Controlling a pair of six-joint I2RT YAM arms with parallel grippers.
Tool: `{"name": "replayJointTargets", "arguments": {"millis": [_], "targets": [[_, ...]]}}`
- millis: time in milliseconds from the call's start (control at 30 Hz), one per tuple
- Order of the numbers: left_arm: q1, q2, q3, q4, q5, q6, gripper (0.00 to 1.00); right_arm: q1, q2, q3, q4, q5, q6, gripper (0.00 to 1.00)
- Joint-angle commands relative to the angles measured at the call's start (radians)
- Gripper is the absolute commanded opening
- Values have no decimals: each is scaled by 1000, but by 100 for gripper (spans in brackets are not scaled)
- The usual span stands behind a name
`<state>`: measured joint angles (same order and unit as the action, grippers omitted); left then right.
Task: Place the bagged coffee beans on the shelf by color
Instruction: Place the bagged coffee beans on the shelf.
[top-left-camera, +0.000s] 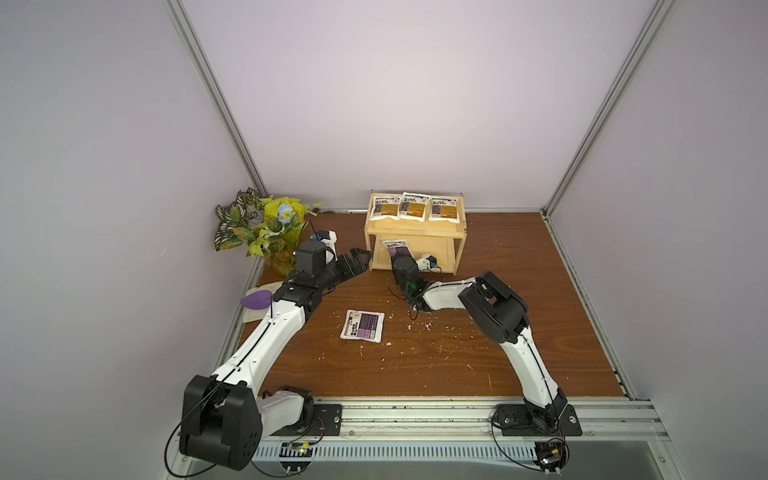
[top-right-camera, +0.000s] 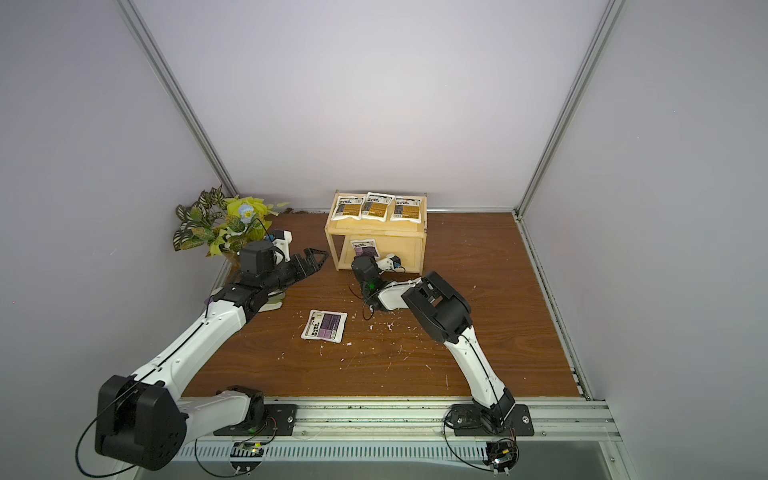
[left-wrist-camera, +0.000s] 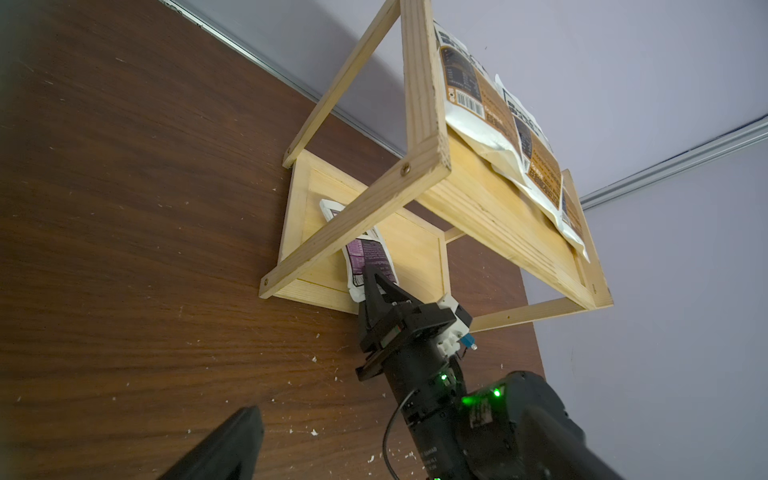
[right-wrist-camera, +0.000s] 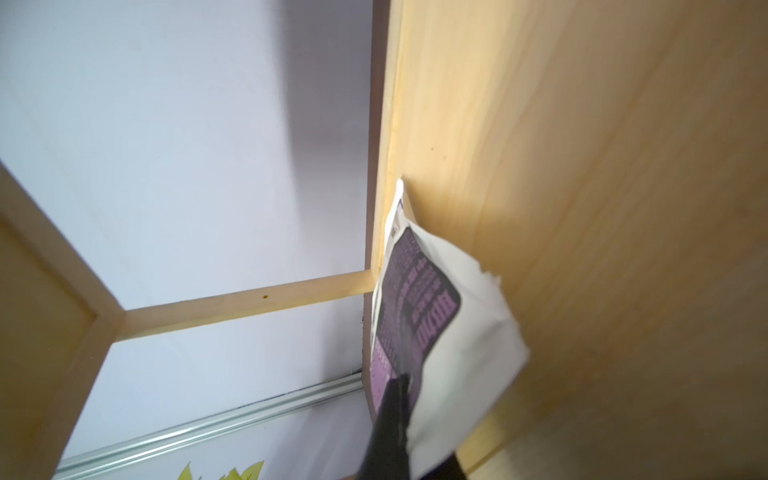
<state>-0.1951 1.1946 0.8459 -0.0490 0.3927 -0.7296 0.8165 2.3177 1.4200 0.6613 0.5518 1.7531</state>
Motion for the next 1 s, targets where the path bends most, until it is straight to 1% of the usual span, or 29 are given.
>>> {"name": "replayJointTargets", "arguments": {"millis": [0,167,367,467,533,767,967], "targets": [[14,11,-6,13,24,21,99,6,8,70,-58,41,44,10],[14,19,-20,36,30,13,100,8,36,122,-78,14,32,31],[14,23,-25,52,36,4,99,10,31,145,-80,-40,-21,50],[15,24,-24,58,36,1,99,10,17,136,-77,-80,-47,54],[15,22,-27,61,36,-1,100,12,11,141,-85,-115,-79,55],[15,14,-26,61,26,-4,100,18,-5,144,-83,-231,-175,56],[14,6,-30,64,20,-10,99,16,-40,88,-56,-331,-224,56]]}}
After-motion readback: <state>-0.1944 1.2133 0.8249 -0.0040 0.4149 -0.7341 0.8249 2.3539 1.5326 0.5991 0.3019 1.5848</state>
